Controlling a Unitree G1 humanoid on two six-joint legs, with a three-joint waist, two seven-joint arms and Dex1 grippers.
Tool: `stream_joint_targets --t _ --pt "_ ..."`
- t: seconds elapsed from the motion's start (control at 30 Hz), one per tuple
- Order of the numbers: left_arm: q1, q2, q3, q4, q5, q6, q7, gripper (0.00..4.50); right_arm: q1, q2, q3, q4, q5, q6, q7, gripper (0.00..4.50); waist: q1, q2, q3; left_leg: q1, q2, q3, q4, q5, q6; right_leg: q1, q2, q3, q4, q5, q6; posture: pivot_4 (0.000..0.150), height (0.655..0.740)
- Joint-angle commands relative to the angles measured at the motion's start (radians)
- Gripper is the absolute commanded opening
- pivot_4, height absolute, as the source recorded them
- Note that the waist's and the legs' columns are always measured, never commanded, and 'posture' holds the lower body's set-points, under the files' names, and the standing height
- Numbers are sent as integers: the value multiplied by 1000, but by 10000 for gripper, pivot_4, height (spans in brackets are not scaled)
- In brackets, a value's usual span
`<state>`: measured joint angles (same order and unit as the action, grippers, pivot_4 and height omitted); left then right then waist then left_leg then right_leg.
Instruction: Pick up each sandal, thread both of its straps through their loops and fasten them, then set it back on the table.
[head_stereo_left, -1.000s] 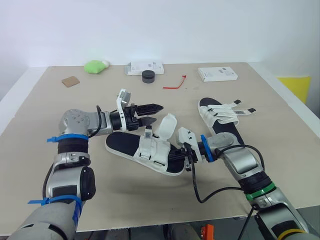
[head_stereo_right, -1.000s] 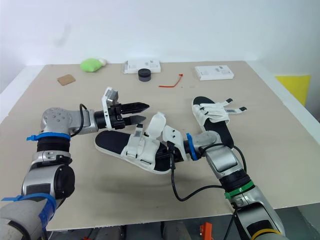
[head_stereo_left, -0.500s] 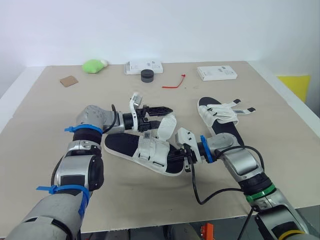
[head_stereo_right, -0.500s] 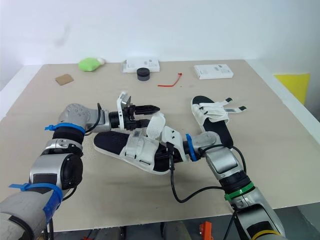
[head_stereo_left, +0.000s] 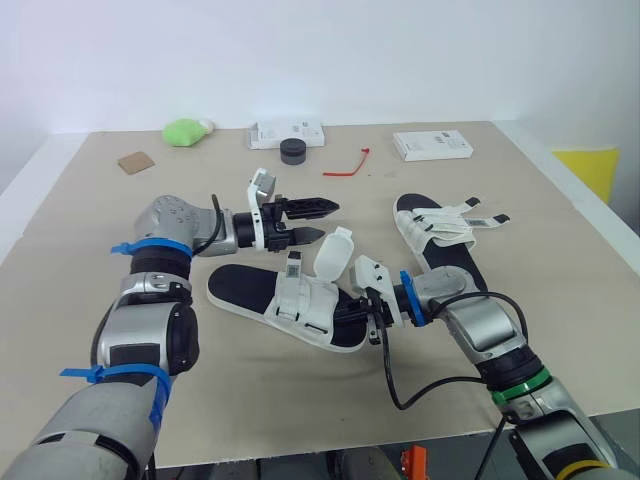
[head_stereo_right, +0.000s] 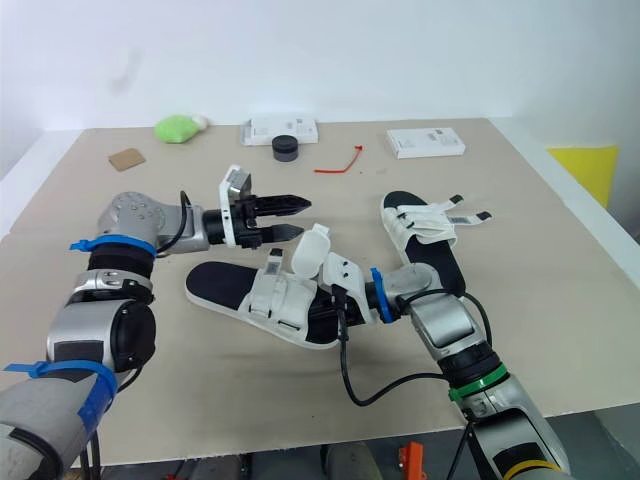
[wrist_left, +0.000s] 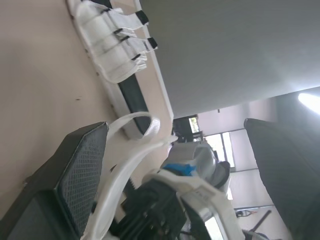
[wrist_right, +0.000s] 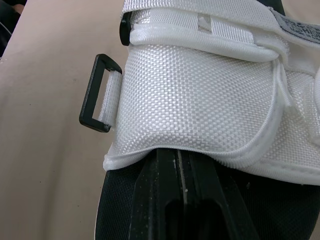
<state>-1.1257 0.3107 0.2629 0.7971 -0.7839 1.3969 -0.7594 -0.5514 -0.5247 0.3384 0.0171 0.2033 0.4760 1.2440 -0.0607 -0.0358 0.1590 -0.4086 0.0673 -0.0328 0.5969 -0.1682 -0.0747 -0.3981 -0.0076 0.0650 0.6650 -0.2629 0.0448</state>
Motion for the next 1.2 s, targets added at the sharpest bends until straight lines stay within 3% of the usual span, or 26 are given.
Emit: stream_joint_targets --t 0.03,0.57,0.83,1.07,1.2 --pt "-7 15 -40 -57 4 15 -65 44872 21 -3 51 37 -25 20 4 0 0 0 0 0 0 0 0 0 0 0 0 0 0 0 0 1500 7400" --pt "39 -15 -69 -120 -8 71 -129 44872 28 -10 45 28 -21 28 -3 0 -4 0 0 0 0 0 0 0 0 0 0 0 0 0 0 1500 7400" --pt "41 -2 -19 -231 -103 185 -166 44872 22 -10 44 41 -22 26 -1 0 -5 0 0 0 0 0 0 0 0 0 0 1 0 0 0 1500 7400" --pt "235 111 -282 -538 -103 131 -292 44872 11 -6 44 52 -15 24 -1 0 -10 1 0 1 0 1 -1 0 0 0 0 2 0 0 0 1500 7400" --pt "309 144 -399 -581 -44 26 -324 44872 8 -4 43 55 -15 24 -3 0 -9 1 0 0 0 1 1 0 0 0 0 3 0 0 0 1500 7400"
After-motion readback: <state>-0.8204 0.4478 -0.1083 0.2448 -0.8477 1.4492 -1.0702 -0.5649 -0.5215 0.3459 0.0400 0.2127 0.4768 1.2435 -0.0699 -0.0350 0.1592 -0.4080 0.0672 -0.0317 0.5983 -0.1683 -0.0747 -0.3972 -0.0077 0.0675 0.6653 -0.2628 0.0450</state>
